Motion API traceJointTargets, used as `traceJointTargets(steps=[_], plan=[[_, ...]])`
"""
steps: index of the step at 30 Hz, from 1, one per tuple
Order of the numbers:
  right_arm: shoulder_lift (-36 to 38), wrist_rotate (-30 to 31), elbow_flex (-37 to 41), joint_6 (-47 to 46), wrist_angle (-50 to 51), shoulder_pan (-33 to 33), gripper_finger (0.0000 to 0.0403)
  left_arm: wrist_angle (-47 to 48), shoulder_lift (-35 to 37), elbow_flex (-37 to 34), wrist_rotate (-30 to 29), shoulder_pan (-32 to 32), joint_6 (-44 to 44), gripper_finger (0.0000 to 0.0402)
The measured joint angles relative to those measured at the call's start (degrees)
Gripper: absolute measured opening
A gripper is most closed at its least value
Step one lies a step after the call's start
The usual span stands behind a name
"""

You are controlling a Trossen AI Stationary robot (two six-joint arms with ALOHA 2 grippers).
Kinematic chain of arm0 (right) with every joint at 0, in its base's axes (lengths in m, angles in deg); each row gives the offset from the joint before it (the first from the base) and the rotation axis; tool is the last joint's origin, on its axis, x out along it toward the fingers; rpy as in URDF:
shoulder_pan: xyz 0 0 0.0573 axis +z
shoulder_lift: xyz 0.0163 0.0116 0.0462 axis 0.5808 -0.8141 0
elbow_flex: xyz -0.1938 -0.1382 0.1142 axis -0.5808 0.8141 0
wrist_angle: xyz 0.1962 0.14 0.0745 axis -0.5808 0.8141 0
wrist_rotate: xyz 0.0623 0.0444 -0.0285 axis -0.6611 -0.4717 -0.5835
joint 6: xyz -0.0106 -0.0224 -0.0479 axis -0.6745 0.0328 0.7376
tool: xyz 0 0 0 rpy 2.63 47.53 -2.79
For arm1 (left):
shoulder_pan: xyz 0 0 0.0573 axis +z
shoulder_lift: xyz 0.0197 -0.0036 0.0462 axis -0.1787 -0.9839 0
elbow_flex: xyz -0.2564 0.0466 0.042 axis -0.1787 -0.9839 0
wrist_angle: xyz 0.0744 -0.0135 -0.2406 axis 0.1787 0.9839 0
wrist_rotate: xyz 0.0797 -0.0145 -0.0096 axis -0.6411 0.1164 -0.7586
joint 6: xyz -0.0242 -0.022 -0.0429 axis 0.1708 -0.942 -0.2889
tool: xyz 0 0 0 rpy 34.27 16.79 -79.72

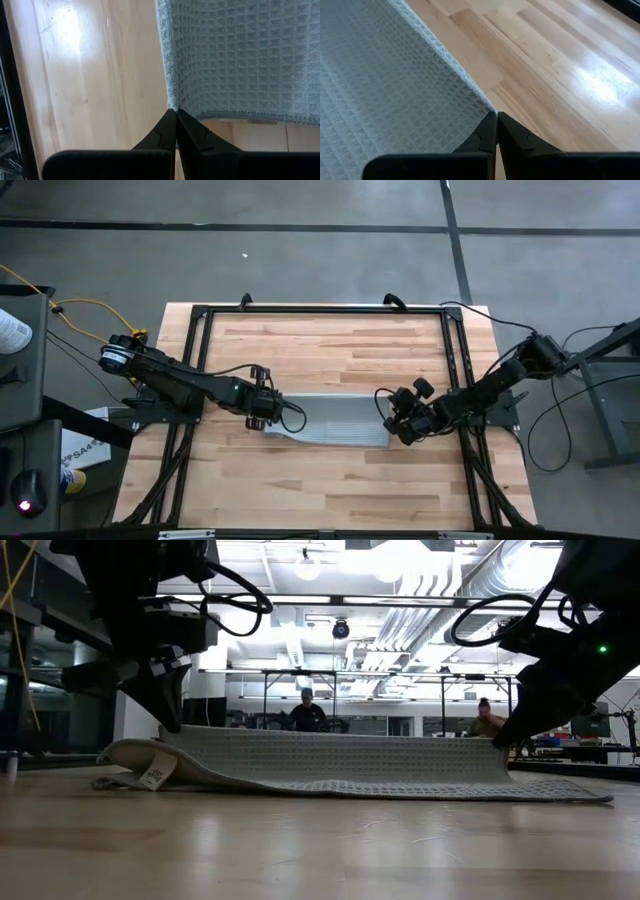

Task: Fold microfiber towels
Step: Fold the grey towel

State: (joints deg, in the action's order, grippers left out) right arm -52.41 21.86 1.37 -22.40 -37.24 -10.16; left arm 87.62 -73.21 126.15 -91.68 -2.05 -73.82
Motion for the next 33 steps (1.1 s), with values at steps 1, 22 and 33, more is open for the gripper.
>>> traceJointTargets(steps=[1,22,33], plan=[[0.00,0.15,0.00,0.00,0.01,0.00,0.0003,0.01,0.00,0.00,0.00,0.00,0.00,0.0000],[-0.07,-3.59,0.00,4.77,-0.87,-5.07,0.0003,-1.14,-2.34,0.07,5.81,8.46,0.97,0.0000],[-0.09,-12.94,0.00,13.11,-4.41,-14.91,0.0004,-5.32,-8.53,-0.04,9.20,12.93,4.83,0.0005]])
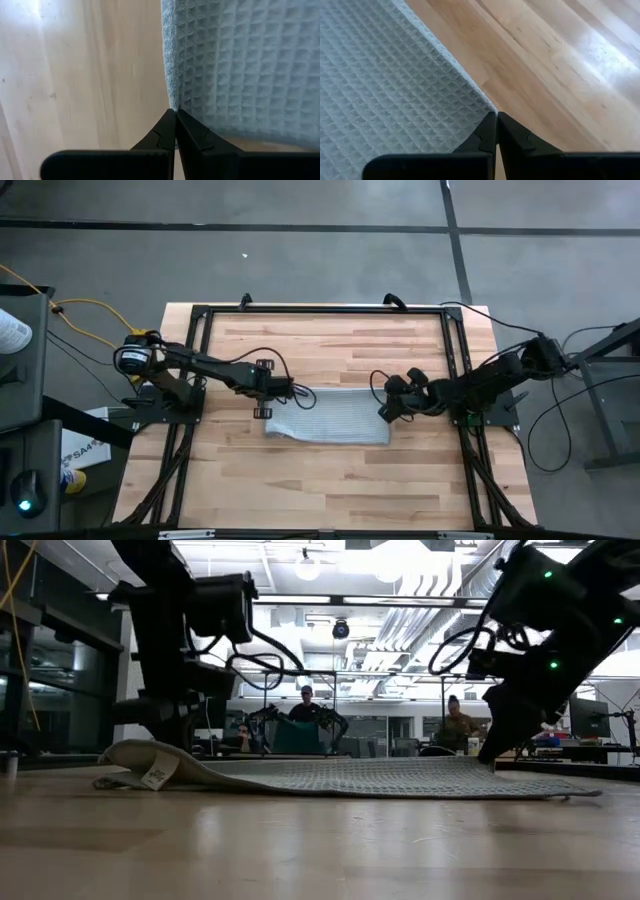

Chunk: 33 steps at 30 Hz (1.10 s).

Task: Fold microfiber towels
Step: Fold the grey towel

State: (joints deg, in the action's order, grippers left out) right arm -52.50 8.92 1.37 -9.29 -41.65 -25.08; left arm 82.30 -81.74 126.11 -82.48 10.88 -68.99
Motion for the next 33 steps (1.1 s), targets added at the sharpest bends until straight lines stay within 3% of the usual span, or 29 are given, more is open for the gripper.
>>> traceJointTargets(steps=[18,33], plan=[[-0.02,-5.28,0.02,6.43,-3.13,-7.56,0.0057,-0.96,-1.16,0.00,-1.21,2.46,1.41,0.0075],[-0.02,-7.39,0.02,6.43,-3.11,-10.29,0.0137,-0.54,-1.16,0.02,-4.75,2.44,1.42,0.0087]])
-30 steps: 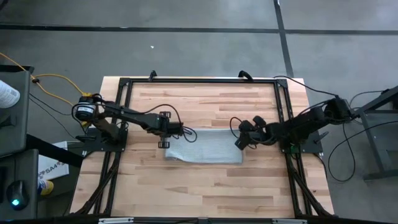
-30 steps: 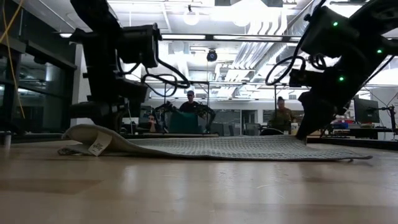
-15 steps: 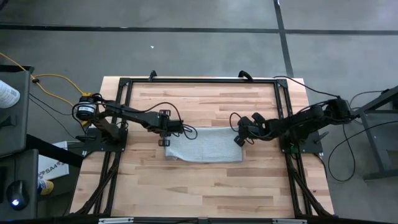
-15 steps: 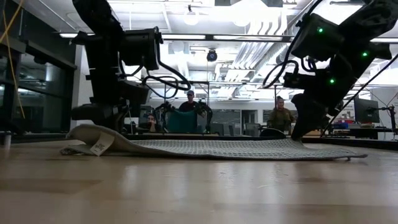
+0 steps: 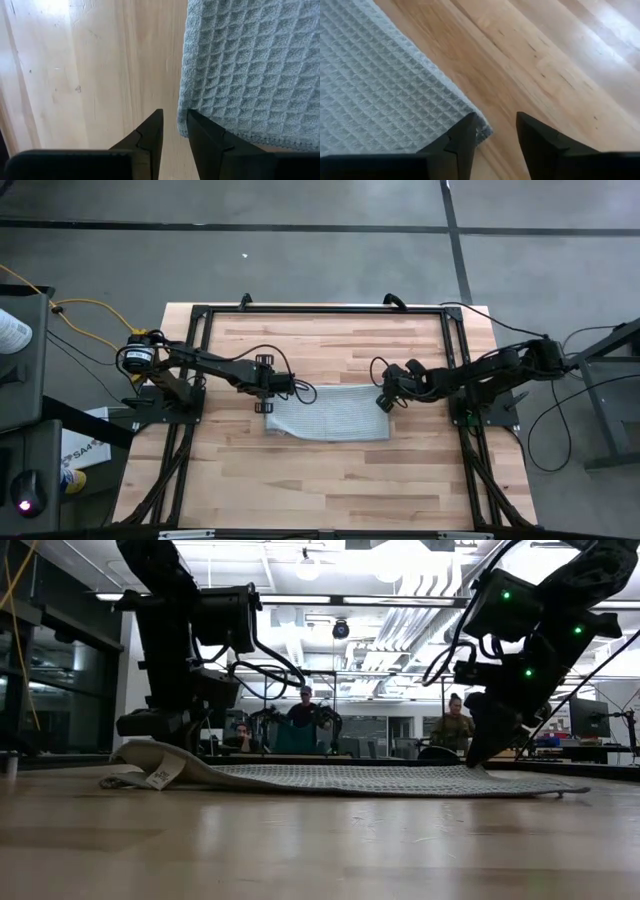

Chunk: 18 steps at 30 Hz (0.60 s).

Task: Fold microfiber towels
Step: Fold the grey towel

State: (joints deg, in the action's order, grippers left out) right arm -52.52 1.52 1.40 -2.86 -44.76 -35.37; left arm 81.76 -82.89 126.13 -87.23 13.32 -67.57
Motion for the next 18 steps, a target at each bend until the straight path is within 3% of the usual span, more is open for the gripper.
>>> traceJointTargets(steps=[18], plan=[[-0.02,-2.75,0.00,0.00,-0.09,-0.15,0.0170,2.99,0.01,2.13,-2.15,-0.04,-0.44,0.0087]])
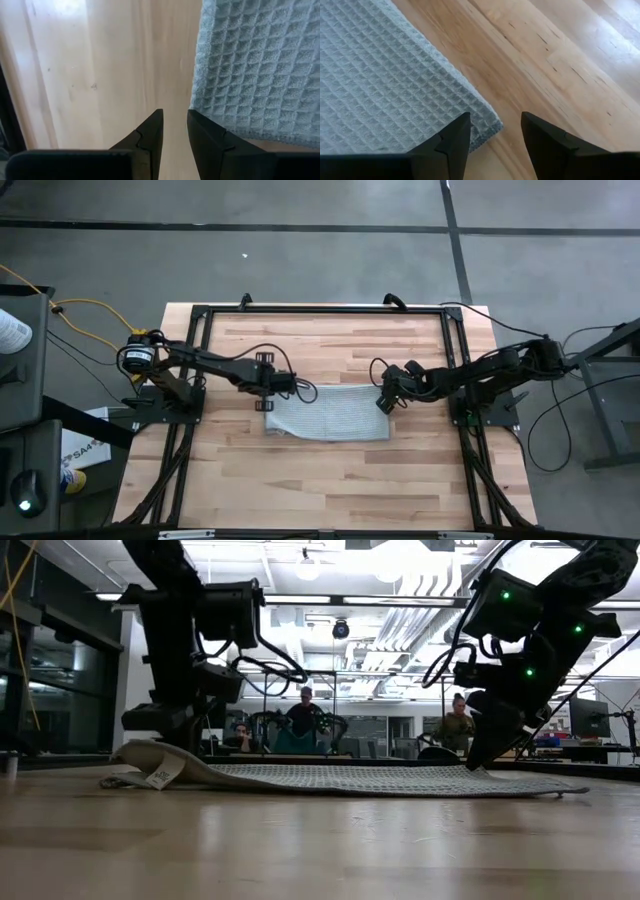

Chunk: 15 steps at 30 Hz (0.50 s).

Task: Fold microfiber towels
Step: Fold the grey towel

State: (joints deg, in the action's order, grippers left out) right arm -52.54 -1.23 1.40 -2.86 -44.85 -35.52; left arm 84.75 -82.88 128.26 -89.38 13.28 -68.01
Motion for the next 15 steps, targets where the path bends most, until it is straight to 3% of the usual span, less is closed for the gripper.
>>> traceJointTargets(steps=[8,15], plan=[[0.00,0.04,0.00,0.00,-0.06,-0.02,0.0169,7.30,0.01,5.26,1.63,-0.13,-4.42,0.0087],[0.13,-0.09,0.00,2.20,-1.04,-0.02,0.0169,7.32,0.01,8.13,8.32,-0.11,-7.82,0.0086]])
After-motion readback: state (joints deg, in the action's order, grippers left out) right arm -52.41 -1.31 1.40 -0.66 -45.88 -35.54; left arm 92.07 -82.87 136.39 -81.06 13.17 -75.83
